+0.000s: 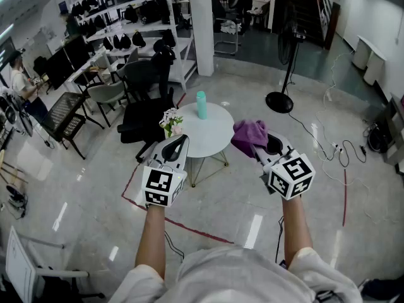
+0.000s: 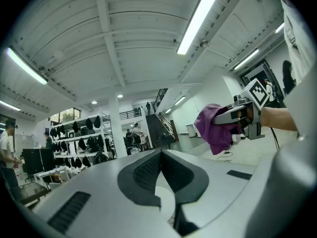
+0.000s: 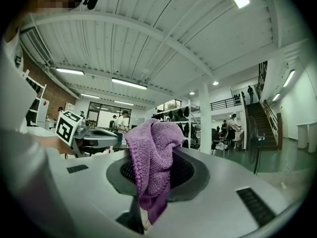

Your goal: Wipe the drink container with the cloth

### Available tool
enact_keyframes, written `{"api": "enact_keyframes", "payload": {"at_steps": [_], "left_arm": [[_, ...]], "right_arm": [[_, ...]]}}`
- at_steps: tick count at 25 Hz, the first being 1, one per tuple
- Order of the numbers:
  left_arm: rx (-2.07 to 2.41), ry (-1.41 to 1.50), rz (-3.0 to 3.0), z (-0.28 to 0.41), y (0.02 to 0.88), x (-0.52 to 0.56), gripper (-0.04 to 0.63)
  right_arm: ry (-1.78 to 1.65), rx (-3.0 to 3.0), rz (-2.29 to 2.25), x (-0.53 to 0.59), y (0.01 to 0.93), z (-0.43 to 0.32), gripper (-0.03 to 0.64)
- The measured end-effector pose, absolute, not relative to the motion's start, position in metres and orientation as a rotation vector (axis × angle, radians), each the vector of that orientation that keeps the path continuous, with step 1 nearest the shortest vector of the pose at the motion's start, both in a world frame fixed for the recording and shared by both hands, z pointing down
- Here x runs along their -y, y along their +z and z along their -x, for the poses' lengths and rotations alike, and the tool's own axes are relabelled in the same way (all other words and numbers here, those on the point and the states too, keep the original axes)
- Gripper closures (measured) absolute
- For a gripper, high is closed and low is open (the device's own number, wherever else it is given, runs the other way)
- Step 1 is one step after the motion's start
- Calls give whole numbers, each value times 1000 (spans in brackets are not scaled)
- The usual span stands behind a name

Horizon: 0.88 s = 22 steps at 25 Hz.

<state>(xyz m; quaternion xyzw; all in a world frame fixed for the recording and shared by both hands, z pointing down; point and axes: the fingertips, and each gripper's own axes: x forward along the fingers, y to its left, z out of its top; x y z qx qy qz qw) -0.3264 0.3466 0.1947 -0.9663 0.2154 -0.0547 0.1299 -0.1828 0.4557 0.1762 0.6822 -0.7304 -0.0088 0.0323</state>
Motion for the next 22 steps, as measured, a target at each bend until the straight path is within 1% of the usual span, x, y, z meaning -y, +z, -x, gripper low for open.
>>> {"api": "enact_keyframes", "payload": {"at_steps": [11,22], "left_arm": [[-615,-175,2798,290,200,-362,580],[-735,-193,2796,258,210,-360,580]], "right_arm": [[-22,2281,-2093,-467,187,142,522],[37,2332,-2011,-471,204,91,528]]}}
